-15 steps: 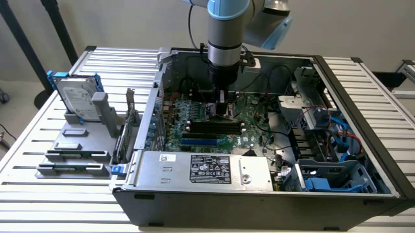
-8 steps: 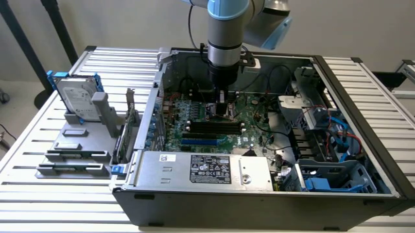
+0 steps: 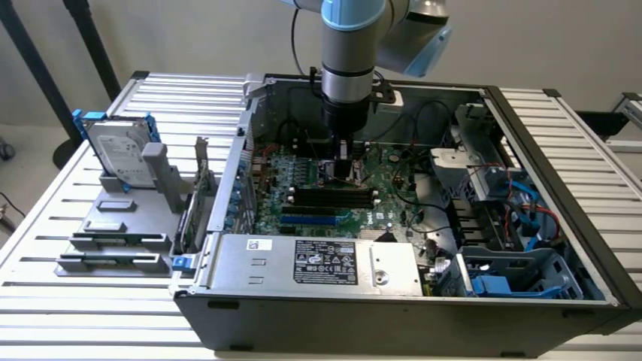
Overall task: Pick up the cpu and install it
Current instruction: 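Place the cpu into insertion slot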
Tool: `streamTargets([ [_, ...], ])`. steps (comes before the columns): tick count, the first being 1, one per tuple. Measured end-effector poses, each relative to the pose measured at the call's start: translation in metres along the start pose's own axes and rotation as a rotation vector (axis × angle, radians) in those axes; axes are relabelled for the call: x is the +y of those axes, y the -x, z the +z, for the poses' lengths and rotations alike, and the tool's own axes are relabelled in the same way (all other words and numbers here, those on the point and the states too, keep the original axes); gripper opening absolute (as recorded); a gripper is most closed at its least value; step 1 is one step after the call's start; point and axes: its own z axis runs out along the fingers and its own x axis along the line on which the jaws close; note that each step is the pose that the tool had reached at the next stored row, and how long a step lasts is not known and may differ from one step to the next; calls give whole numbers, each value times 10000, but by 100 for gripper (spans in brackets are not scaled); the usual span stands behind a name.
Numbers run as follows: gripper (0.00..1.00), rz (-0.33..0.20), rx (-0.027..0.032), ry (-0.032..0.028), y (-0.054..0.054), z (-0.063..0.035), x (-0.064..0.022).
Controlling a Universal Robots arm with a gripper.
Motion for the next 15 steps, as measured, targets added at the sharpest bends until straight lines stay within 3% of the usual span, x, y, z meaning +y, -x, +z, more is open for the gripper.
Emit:
streamTargets([
  [15,55,0,-33,1,-9,5,0],
])
